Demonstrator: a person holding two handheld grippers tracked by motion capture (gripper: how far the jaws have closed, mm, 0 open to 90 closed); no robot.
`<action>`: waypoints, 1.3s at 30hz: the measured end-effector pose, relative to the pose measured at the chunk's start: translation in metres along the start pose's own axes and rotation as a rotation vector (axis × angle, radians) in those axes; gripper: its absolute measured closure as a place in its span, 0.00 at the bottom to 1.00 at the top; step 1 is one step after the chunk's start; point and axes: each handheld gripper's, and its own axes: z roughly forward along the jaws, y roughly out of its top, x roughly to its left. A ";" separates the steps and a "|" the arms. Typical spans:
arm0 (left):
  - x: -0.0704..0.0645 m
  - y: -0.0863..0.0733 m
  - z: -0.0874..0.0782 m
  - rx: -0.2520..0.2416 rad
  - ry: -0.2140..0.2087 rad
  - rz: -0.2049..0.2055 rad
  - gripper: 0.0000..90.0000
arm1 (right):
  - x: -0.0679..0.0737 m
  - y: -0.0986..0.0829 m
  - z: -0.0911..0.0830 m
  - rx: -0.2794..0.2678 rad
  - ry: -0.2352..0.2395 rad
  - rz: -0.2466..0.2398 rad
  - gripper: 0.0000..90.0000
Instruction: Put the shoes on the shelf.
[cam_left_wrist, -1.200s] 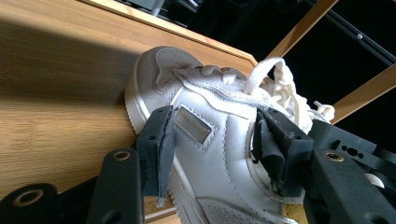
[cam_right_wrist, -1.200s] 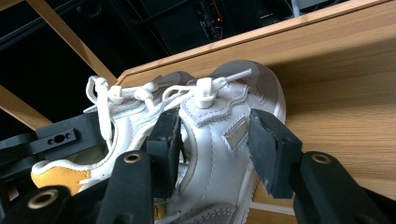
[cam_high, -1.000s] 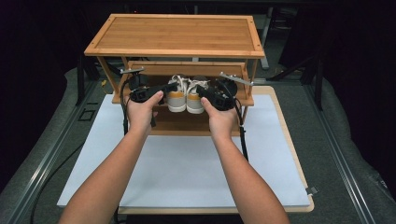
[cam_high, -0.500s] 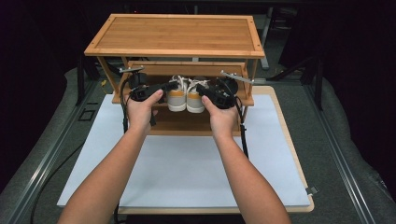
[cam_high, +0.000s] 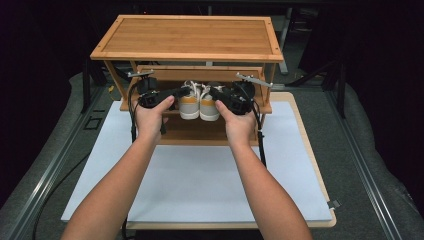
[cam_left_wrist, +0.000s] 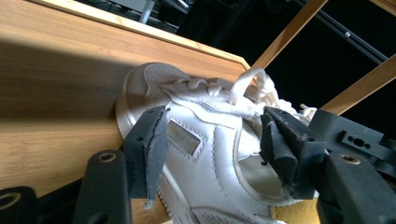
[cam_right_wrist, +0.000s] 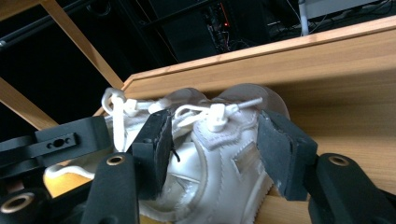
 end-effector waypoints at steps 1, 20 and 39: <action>0.000 0.001 -0.001 0.000 -0.001 0.000 0.47 | 0.000 0.000 0.000 -0.003 -0.001 -0.002 0.50; -0.008 0.006 -0.025 -0.032 0.012 0.063 0.52 | 0.005 0.003 -0.018 -0.035 0.000 -0.042 0.65; 0.005 -0.016 -0.045 0.017 0.005 0.081 0.84 | -0.003 -0.012 -0.041 0.005 -0.013 -0.096 0.88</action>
